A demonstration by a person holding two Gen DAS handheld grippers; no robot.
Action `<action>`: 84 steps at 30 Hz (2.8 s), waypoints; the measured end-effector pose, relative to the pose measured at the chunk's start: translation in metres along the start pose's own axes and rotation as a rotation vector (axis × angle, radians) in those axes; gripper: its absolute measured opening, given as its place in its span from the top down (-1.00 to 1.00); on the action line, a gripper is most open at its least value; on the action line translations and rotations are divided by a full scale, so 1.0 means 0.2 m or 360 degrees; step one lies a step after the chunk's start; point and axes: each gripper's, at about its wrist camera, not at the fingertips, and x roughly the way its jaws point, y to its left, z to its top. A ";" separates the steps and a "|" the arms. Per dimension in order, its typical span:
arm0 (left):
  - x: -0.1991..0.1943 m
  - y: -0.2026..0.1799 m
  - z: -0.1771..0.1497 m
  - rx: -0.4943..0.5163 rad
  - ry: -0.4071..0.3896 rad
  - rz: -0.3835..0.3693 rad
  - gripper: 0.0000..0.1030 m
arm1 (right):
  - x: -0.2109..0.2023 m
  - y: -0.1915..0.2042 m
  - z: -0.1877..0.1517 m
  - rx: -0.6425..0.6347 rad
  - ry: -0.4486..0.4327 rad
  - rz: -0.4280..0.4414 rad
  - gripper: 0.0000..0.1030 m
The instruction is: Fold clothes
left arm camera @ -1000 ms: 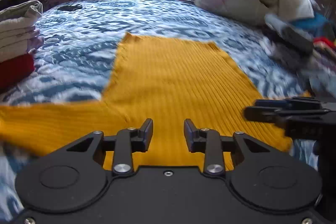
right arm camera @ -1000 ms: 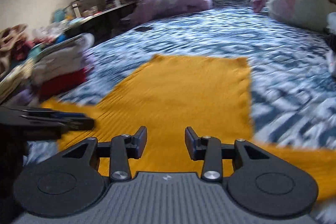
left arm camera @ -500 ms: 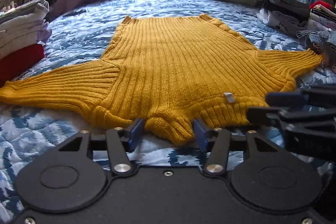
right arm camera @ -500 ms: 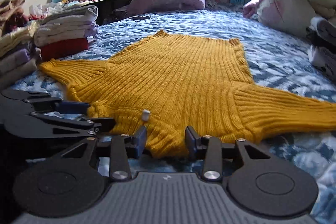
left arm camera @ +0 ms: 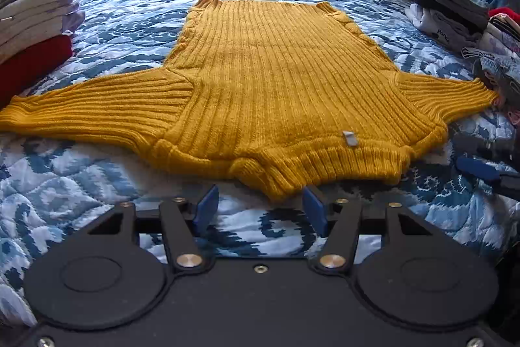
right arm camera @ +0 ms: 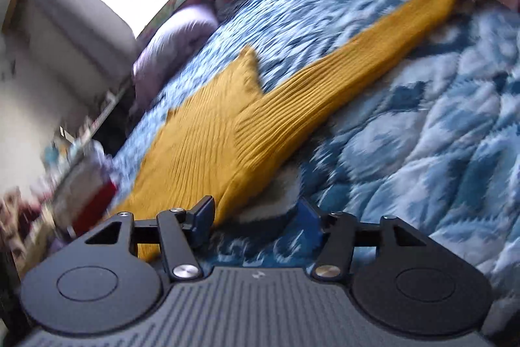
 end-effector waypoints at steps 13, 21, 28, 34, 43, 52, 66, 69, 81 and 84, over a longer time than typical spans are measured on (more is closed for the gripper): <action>0.22 -0.28 0.61 0.0084 0.0021 -0.0147 -0.12 | 0.26 0.11 0.06 -0.0231 -0.0001 -0.0077 -0.01; 0.60 -0.61 0.93 0.0193 0.0217 -0.0219 -0.12 | 0.28 0.17 0.06 -0.0420 0.0003 -0.0150 0.07; 0.85 -0.77 1.08 0.0292 0.0343 -0.0172 -0.12 | 0.30 0.17 0.07 -0.0447 -0.0004 -0.0177 0.21; 0.97 -0.82 1.09 0.0341 0.0376 -0.0072 0.42 | 0.29 0.19 0.06 -0.0496 -0.0050 -0.0179 0.25; 0.88 -0.65 1.12 0.0211 0.0264 -0.0248 0.87 | 0.25 0.36 0.01 -0.0831 -0.0182 -0.0183 0.55; 0.77 -0.33 1.12 0.0017 0.0101 -0.0371 0.88 | 0.28 0.59 -0.16 -0.1269 -0.0223 -0.0090 0.56; 0.92 -0.12 1.00 -0.0110 0.0113 -0.0360 0.88 | 0.45 0.69 -0.27 -0.1443 0.0036 -0.0012 0.33; 0.94 -0.11 0.99 -0.0121 0.0110 -0.0346 0.74 | 0.46 0.70 -0.28 -0.1448 0.0059 -0.0004 0.33; 0.57 -0.17 0.94 0.0179 -0.0053 -0.0299 0.68 | 0.34 0.73 -0.29 -0.1502 0.0067 0.0006 -0.02; 0.45 -0.21 0.86 0.0262 -0.0054 -0.0405 0.68 | 0.30 0.73 -0.31 -0.1513 0.0066 0.0015 -0.05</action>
